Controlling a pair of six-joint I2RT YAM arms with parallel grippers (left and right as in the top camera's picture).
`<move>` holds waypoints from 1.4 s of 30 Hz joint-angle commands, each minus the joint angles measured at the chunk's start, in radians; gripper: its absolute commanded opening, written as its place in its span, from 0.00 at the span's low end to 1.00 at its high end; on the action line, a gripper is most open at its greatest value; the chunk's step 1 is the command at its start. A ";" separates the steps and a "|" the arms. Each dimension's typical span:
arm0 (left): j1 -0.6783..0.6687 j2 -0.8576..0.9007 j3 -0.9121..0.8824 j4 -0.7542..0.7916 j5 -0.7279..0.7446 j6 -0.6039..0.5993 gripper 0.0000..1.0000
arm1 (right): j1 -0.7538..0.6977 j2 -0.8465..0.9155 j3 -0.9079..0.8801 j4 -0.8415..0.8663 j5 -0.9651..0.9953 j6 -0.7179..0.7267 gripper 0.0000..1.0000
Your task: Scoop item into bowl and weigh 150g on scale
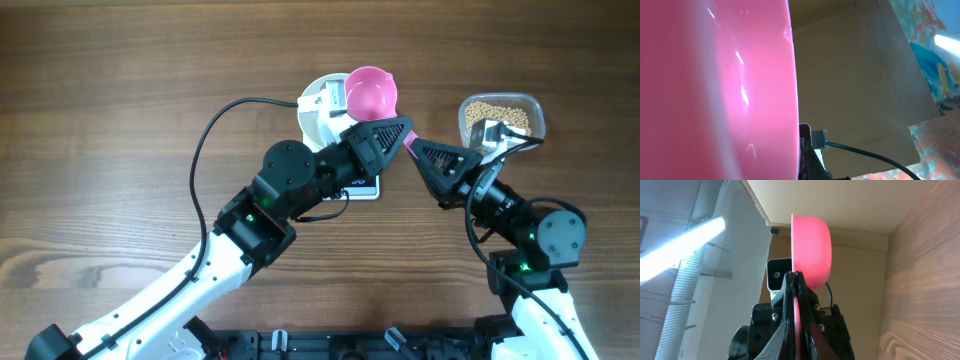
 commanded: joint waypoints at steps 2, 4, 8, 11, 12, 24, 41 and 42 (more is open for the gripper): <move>-0.008 0.008 0.006 -0.001 -0.010 0.000 0.04 | 0.002 0.001 0.013 0.010 0.010 0.006 0.08; -0.008 0.008 0.006 -0.001 -0.009 0.000 0.04 | 0.002 0.001 0.013 0.010 0.010 0.006 0.04; -0.008 0.008 0.006 -0.001 -0.004 0.000 0.14 | 0.002 0.001 0.013 0.011 0.001 0.006 0.04; -0.008 0.008 0.006 -0.001 0.017 0.001 0.46 | 0.002 0.001 0.013 0.007 0.004 -0.025 0.05; -0.008 0.008 0.006 -0.001 0.024 0.001 0.56 | 0.002 0.001 0.013 -0.006 0.006 -0.040 0.05; -0.008 0.003 0.006 -0.120 0.066 0.126 1.00 | -0.152 0.001 0.042 -0.251 0.007 -0.227 0.05; -0.008 -0.198 0.029 -1.051 -0.443 0.488 1.00 | -0.364 0.073 0.796 -1.772 0.293 -1.316 0.05; -0.008 -0.198 0.029 -1.054 -0.443 0.488 1.00 | -0.364 0.099 0.846 -1.840 0.326 -1.366 0.05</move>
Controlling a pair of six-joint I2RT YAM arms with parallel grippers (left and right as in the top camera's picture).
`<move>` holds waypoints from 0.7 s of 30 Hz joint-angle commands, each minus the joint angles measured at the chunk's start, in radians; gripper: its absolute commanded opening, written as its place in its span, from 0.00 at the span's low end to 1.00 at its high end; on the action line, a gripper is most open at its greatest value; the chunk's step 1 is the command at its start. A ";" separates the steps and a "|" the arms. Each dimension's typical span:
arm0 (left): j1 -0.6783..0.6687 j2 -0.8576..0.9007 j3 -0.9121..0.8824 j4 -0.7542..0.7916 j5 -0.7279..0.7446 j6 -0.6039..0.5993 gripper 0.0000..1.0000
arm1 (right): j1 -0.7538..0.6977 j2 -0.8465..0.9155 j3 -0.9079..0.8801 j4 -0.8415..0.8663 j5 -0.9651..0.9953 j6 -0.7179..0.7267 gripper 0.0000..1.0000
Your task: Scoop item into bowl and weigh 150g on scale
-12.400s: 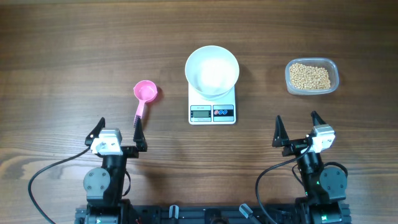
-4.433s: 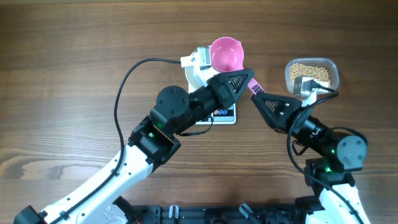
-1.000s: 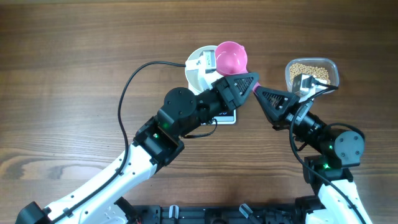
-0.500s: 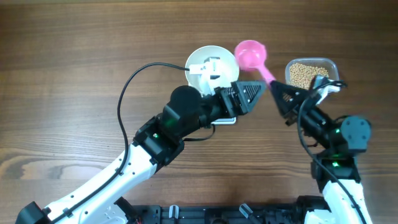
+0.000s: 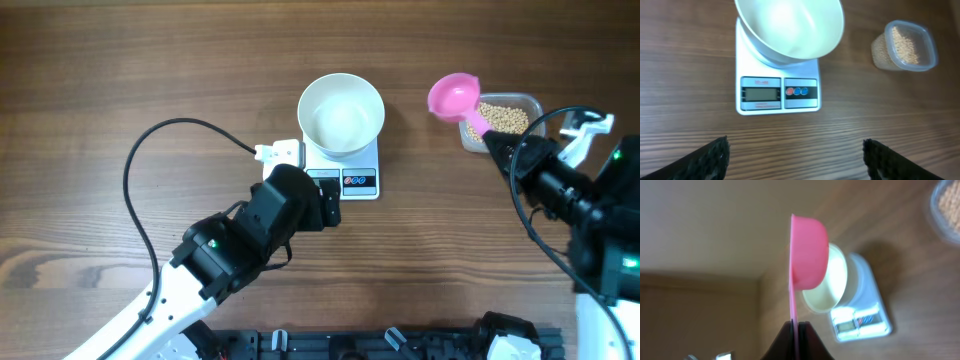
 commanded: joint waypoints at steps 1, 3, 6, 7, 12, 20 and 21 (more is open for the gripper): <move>-0.005 -0.006 0.013 -0.029 -0.054 0.024 1.00 | -0.002 0.098 0.225 -0.234 0.226 -0.352 0.05; -0.005 -0.006 0.013 -0.021 -0.053 0.016 1.00 | -0.002 0.159 0.324 -0.351 0.243 -0.446 0.05; -0.005 -0.006 0.013 -0.002 -0.012 0.017 1.00 | -0.002 0.266 0.463 -0.503 0.254 -0.584 0.05; -0.005 -0.006 0.013 -0.002 0.000 0.017 1.00 | -0.002 0.288 0.483 -0.526 0.253 -0.610 0.05; -0.005 0.006 0.013 -0.005 0.046 0.017 0.79 | -0.002 0.359 0.491 -0.551 0.271 -0.667 0.05; -0.005 0.071 0.012 -0.027 0.067 0.017 0.46 | -0.002 0.370 0.490 -0.484 0.346 -0.568 0.04; -0.005 0.076 0.012 -0.025 0.067 0.016 0.46 | -0.002 0.370 0.490 -0.497 0.346 -0.612 0.04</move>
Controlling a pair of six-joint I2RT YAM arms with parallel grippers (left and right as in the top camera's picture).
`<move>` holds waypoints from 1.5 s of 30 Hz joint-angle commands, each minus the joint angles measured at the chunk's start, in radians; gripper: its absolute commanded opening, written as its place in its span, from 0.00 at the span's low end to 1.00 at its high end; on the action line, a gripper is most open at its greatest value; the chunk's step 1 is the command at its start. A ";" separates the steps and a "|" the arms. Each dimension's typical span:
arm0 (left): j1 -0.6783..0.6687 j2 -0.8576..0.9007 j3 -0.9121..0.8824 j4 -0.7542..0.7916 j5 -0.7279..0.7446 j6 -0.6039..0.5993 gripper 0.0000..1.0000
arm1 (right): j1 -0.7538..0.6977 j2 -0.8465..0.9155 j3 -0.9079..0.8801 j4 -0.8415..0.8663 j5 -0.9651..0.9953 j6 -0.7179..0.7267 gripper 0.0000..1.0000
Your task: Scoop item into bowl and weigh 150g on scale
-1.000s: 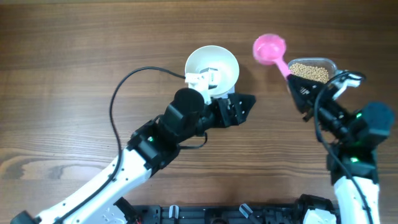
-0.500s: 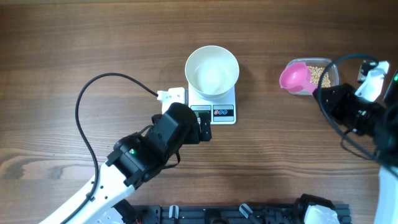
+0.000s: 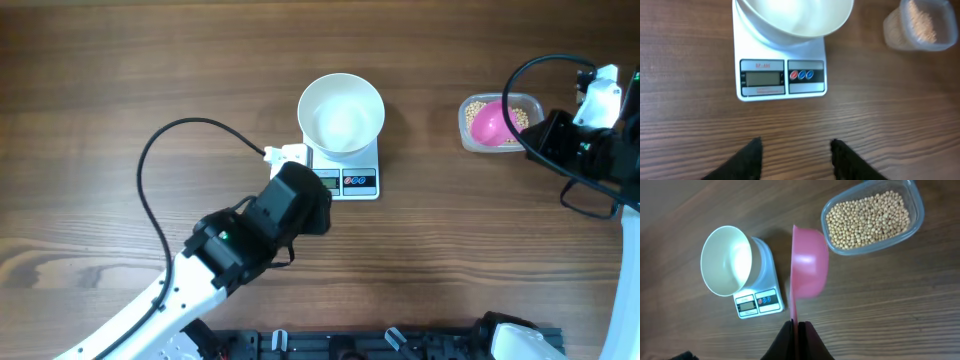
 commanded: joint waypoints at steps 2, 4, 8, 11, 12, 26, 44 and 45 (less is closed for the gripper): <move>-0.006 0.026 0.010 0.004 0.011 0.004 0.47 | -0.001 0.000 0.020 -0.031 0.016 -0.109 0.04; -0.006 0.026 0.010 0.013 0.011 0.004 0.47 | -0.001 -0.001 0.020 -0.046 0.015 -0.108 0.04; -0.006 0.039 0.010 0.038 0.011 0.004 0.35 | -0.001 0.000 0.020 -0.047 -0.052 -0.204 0.04; -0.006 0.079 0.010 0.042 0.011 -0.007 0.06 | 0.009 0.000 0.020 -0.051 -0.051 -0.206 0.04; -0.006 0.097 0.010 0.042 0.010 -0.028 0.04 | 0.020 0.000 0.020 -0.052 -0.051 -0.205 0.04; -0.006 0.318 0.012 0.241 0.090 -0.068 0.04 | 0.079 0.092 0.020 -0.040 -0.051 -0.201 0.04; -0.025 0.422 0.457 -0.291 0.119 0.120 0.09 | 0.079 0.105 0.020 -0.005 -0.051 -0.201 0.05; -0.034 0.440 0.443 -0.272 0.109 0.119 0.08 | 0.079 0.105 0.020 -0.001 -0.051 -0.200 0.05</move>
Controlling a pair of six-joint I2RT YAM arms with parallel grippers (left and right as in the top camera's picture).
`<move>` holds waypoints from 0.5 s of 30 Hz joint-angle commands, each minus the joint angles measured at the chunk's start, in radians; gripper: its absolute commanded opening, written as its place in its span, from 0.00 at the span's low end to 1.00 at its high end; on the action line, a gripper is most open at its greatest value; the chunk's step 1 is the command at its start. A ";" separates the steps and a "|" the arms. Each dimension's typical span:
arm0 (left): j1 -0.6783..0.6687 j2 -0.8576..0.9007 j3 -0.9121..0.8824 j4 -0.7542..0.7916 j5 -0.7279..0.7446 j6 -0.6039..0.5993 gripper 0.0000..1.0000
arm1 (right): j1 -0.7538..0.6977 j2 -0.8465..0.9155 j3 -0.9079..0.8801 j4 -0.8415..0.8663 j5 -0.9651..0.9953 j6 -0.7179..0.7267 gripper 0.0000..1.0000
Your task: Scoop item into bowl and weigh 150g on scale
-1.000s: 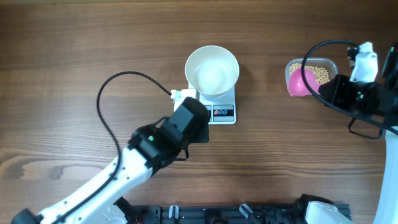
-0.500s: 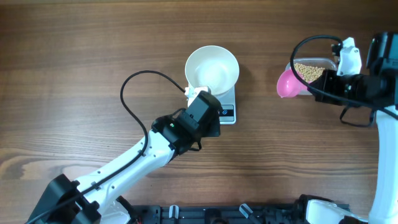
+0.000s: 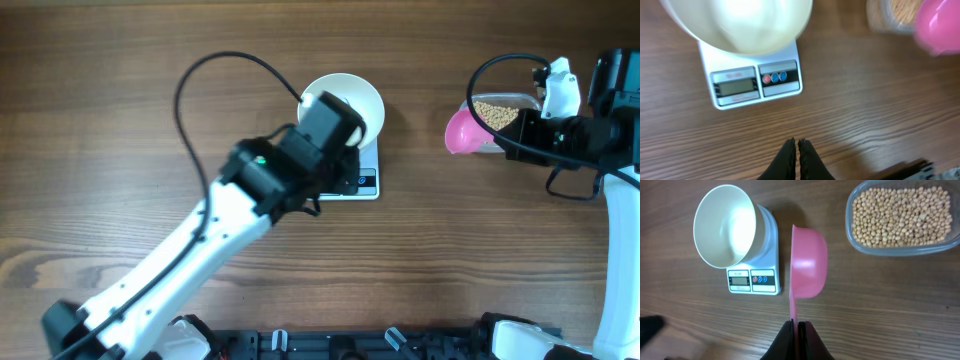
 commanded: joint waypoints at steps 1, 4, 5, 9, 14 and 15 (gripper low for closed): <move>-0.054 0.105 -0.077 0.061 -0.012 0.008 0.04 | 0.005 0.000 0.019 0.019 -0.016 -0.008 0.05; -0.066 0.182 -0.085 0.127 -0.011 -0.004 0.04 | 0.005 0.000 0.019 0.031 -0.016 0.009 0.04; -0.067 0.207 -0.085 0.149 -0.011 -0.011 0.04 | 0.004 0.000 0.019 0.034 -0.016 0.006 0.04; -0.067 0.257 -0.085 0.179 -0.068 -0.010 0.04 | 0.004 0.000 0.019 0.080 -0.016 0.008 0.05; -0.051 0.267 -0.085 0.182 -0.171 -0.010 0.04 | 0.004 0.000 0.019 0.105 0.002 0.010 0.04; -0.042 0.268 -0.087 0.183 -0.194 -0.010 0.04 | 0.004 0.000 0.019 0.102 0.022 0.010 0.04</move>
